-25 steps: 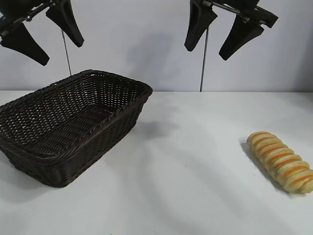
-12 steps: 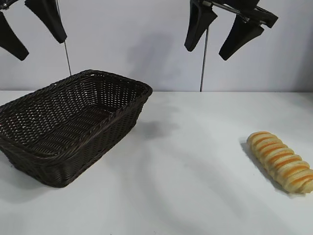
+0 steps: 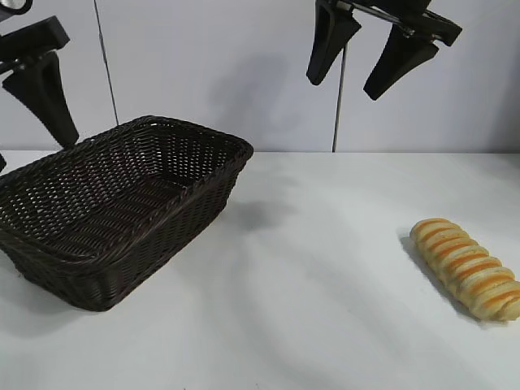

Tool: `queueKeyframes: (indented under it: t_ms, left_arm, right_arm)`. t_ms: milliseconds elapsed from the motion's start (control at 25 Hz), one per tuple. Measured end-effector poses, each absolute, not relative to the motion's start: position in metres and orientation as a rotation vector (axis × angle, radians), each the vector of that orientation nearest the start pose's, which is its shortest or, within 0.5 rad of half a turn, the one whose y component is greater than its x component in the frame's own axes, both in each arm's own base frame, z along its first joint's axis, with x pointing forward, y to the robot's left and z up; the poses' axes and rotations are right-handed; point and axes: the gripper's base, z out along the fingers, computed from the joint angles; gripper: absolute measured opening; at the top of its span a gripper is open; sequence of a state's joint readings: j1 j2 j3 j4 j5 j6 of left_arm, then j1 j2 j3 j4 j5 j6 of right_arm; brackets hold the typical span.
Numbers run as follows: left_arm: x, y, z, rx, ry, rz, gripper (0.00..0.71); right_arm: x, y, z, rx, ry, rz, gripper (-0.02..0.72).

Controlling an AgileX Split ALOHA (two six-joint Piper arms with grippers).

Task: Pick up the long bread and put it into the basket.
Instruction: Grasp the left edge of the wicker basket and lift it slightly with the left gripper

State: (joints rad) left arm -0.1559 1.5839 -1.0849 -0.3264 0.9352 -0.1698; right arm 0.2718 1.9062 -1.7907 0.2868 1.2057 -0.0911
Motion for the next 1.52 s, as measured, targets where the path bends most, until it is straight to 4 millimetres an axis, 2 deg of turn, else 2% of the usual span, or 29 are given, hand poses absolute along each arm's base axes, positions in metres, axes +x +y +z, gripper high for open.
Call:
queueKeyframes:
  t_ms: [240,520,680,1080,1520]
  left_arm:
    - [0.296,-0.065,0.235,-0.522,2.89,-0.416,0.539]
    - [0.297,-0.063,0.235,-0.924,2.818,-0.41,0.539]
    - [0.297,-0.062,0.234,-1.056,2.775,-0.408,0.539]
    - [0.288,-0.059,0.213,-1.157,2.753,-0.383,0.539]
    - [0.293,-0.059,0.214,-1.14,2.691,-0.414,0.539]
  right_arm:
    - [0.389,0.133,0.309,-0.426,2.768,0.443,0.537]
    - [0.389,0.133,0.309,-0.426,2.768,0.443,0.537]
    - [0.389,0.133,0.309,-0.426,2.768,0.443,0.537]
    - [0.389,0.133,0.309,-0.426,2.768,0.443,0.537]
    - [0.389,0.133,0.309,-0.426,2.768,0.443,0.537]
